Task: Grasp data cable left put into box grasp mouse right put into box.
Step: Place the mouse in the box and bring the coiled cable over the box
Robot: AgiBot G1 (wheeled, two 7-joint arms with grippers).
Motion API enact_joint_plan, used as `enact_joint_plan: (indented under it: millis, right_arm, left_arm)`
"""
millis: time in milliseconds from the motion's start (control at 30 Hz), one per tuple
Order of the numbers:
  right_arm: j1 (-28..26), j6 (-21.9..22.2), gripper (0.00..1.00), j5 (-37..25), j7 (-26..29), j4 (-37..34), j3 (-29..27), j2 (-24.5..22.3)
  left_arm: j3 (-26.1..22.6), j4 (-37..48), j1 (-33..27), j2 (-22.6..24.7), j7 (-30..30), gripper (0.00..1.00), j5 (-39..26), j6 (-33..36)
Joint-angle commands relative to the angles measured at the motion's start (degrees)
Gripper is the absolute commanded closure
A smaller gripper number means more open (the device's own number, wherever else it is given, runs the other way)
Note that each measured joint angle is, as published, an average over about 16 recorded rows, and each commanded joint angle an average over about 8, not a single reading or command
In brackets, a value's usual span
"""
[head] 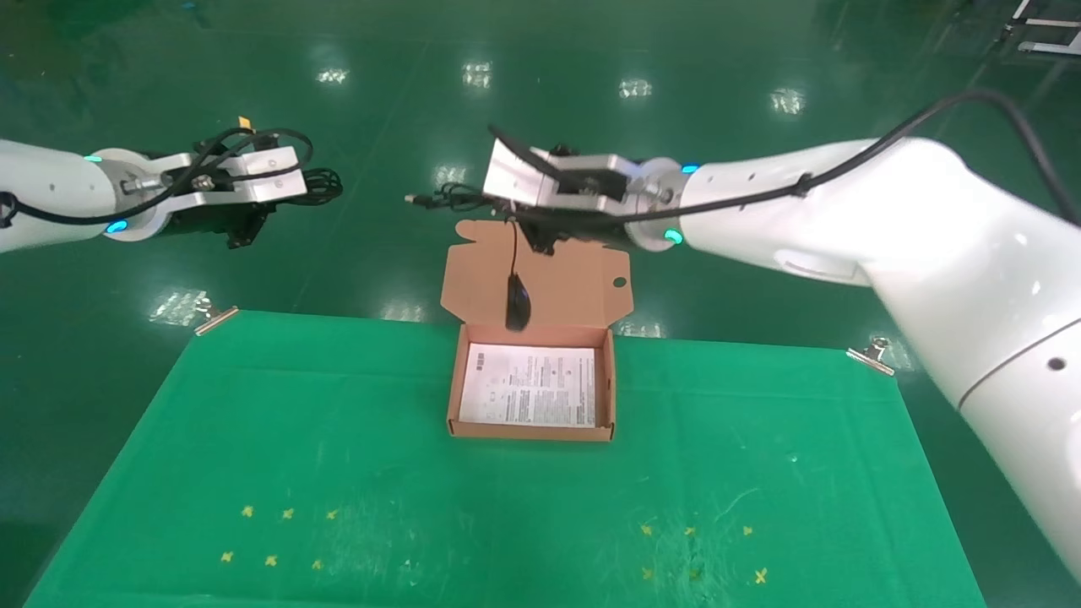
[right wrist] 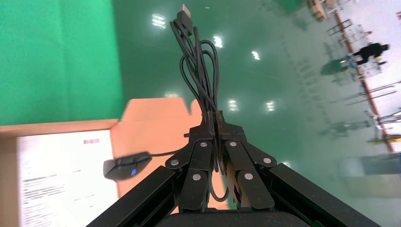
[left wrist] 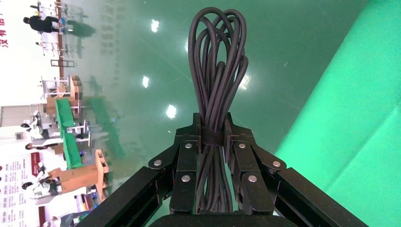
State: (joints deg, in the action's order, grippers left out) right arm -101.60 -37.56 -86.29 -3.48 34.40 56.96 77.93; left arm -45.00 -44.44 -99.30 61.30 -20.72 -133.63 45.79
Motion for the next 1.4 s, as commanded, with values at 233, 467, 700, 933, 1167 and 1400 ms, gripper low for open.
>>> enact_joint_plan:
  millis: [233,467,700,933,1167,1400]
  right_arm:
    - [2.5,0.1,1.0,3.6,1.1,0.3,4.2,0.1]
    - [4.5,1.9,1.0,5.7,3.5,-2.1,7.0,-0.1]
    - [6.5,2.8,1.0,6.7,5.7,-6.1,9.2,-0.1]
    - [8.1,3.9,1.0,6.4,7.9,-7.4,12.2,0.3]
    - [8.9,6.7,1.0,7.2,10.8,-6.5,14.9,0.5]
    - [8.9,8.4,1.0,9.0,12.6,-5.0,17.0,0.6]
  left_arm:
    - [-0.1,-1.2,0.3,-0.3,-1.4,1.0,-1.1,0.5]
    - [-0.1,-1.7,0.5,-0.4,-1.9,1.0,-1.4,0.7]
    - [-0.2,-2.0,0.5,-0.5,-2.2,1.0,-1.6,0.8]
    - [-0.2,-2.1,0.6,-0.5,-2.3,1.0,-1.7,0.8]
    - [-0.2,-2.2,0.6,-0.5,-2.4,1.0,-1.7,0.8]
    - [-0.2,-2.3,0.6,-0.5,-2.4,1.0,-1.7,0.8]
